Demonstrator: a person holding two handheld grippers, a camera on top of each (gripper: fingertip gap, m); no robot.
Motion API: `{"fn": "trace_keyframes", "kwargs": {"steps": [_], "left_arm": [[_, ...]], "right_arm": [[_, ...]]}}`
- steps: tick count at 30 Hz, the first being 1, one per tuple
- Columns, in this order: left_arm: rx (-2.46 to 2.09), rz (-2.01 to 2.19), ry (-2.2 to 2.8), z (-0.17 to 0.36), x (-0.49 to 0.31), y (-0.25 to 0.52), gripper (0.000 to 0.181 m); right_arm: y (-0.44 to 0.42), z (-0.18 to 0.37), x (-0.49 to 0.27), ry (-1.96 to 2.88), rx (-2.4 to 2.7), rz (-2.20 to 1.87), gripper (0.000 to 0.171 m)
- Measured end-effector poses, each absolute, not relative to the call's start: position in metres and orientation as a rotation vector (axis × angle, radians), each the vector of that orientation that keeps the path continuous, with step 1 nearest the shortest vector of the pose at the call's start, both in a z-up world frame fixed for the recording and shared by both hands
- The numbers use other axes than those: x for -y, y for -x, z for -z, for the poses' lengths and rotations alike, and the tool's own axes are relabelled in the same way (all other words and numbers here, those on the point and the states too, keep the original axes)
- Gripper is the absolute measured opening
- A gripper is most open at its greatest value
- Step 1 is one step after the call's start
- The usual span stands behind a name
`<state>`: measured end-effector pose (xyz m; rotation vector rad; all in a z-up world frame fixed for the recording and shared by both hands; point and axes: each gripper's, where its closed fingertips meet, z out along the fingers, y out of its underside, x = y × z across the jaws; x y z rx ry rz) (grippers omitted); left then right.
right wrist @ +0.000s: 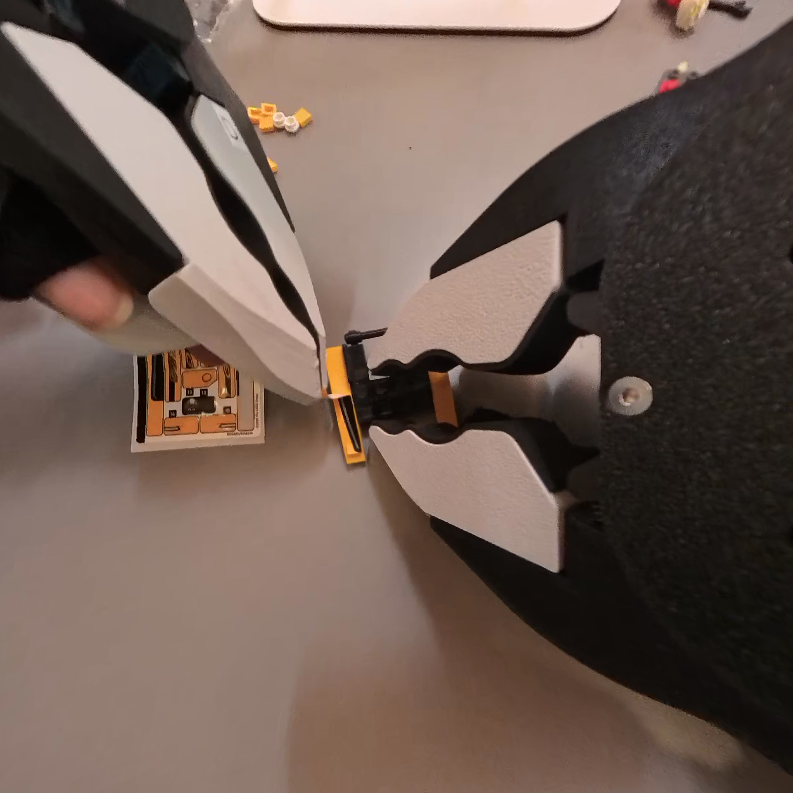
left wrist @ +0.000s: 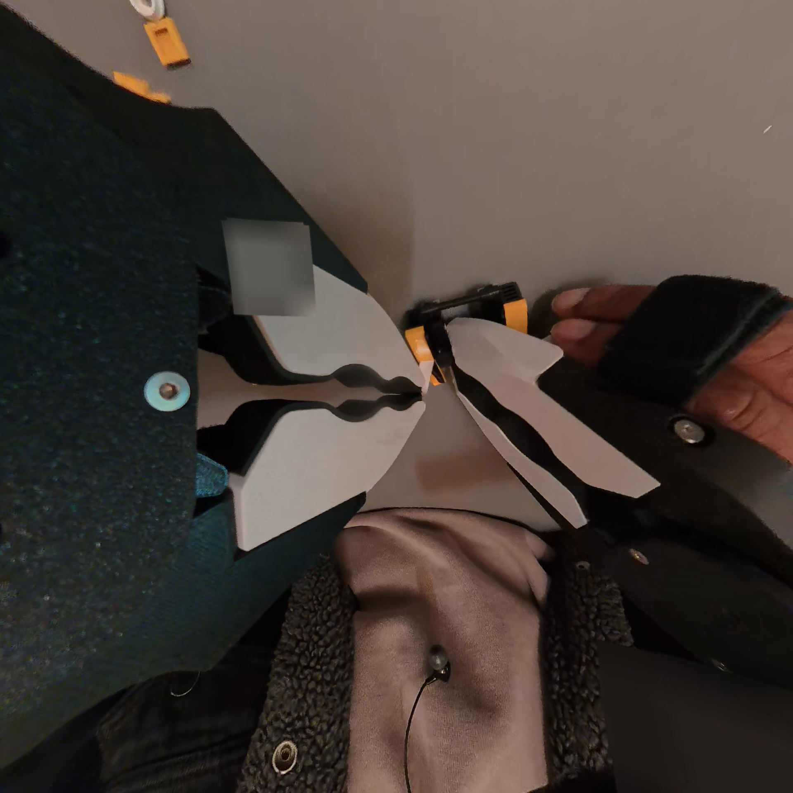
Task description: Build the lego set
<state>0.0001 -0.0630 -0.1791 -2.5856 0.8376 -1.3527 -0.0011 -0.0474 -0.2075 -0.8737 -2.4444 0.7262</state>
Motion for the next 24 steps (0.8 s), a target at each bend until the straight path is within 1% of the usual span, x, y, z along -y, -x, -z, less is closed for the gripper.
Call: {"fn": "trace_keyframes", "kwargs": {"steps": [11, 24], "left_arm": [[-0.884, 1.24, 2.594, 0.178, 0.072, -0.007, 0.0], [-0.83, 1.326, 2.549, 0.178, 0.098, -0.021, 0.0]], "right_arm": [[0.006, 0.208, 0.046, 1.013, 2.401, -0.753, 0.019], [0.007, 0.209, 0.045, 1.035, 2.381, -0.746, 0.019]]}}
